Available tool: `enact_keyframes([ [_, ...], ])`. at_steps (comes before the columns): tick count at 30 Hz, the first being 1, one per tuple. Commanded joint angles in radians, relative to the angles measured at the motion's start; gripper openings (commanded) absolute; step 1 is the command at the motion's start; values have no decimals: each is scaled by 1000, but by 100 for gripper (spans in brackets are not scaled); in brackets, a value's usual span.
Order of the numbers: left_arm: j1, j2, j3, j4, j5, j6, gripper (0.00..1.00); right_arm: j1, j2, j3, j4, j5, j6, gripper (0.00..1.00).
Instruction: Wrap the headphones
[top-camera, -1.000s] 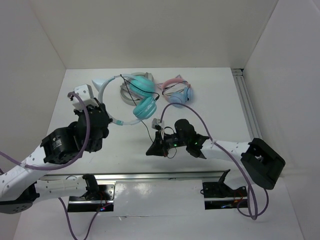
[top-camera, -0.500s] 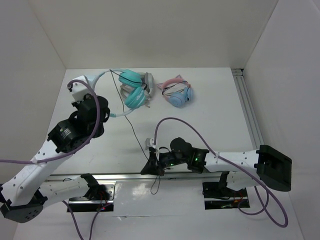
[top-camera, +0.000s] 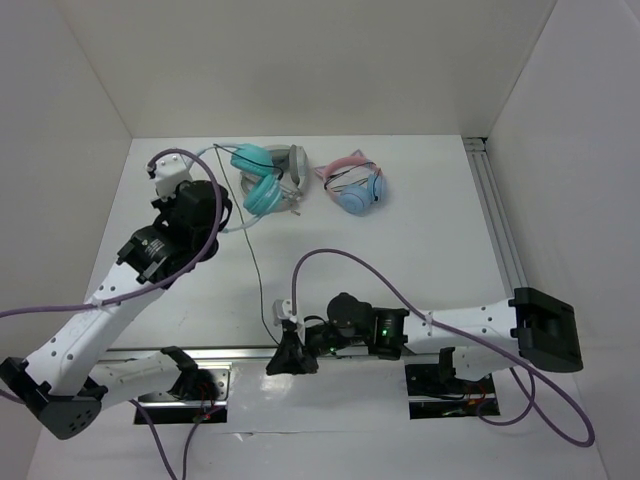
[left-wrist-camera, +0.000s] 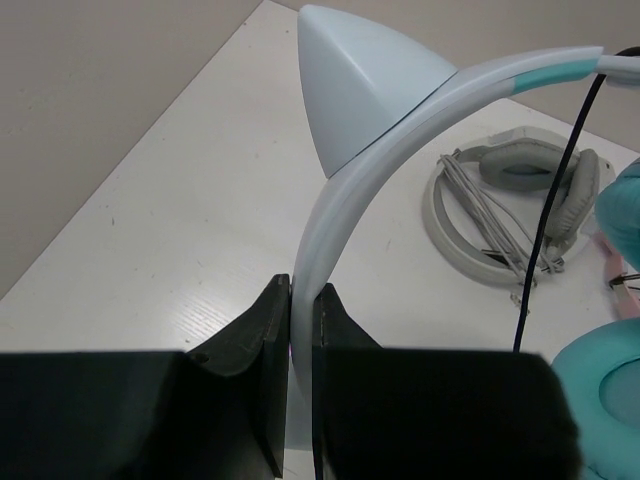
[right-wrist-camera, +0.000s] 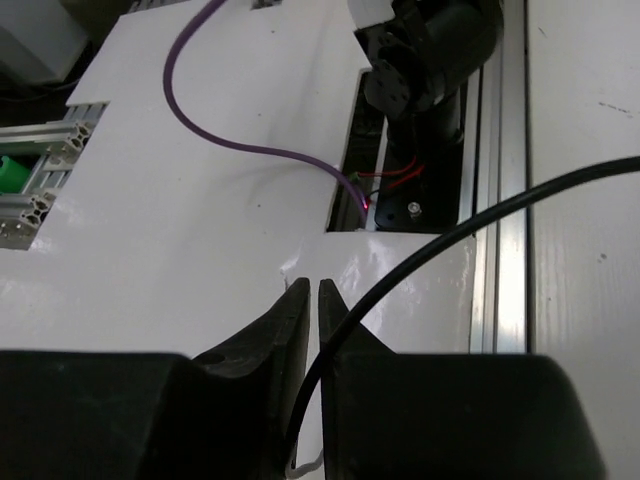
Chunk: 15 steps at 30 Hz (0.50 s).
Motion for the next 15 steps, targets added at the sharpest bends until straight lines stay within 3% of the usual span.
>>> enact_keyframes([
  [1,37,7,-3,118,6,-21,0,35,5,75,-14,22,-17,15],
  [3,51,7,-13,128,26,-30,0,44,5,89,-33,34,-17,15],
  [7,106,16,-13,137,110,-41,0,53,15,89,-10,34,-27,0],
  [12,206,-14,-36,157,265,-52,0,53,100,100,30,50,-27,0],
  [15,226,-15,-56,175,282,-41,0,62,166,147,30,13,-27,0],
])
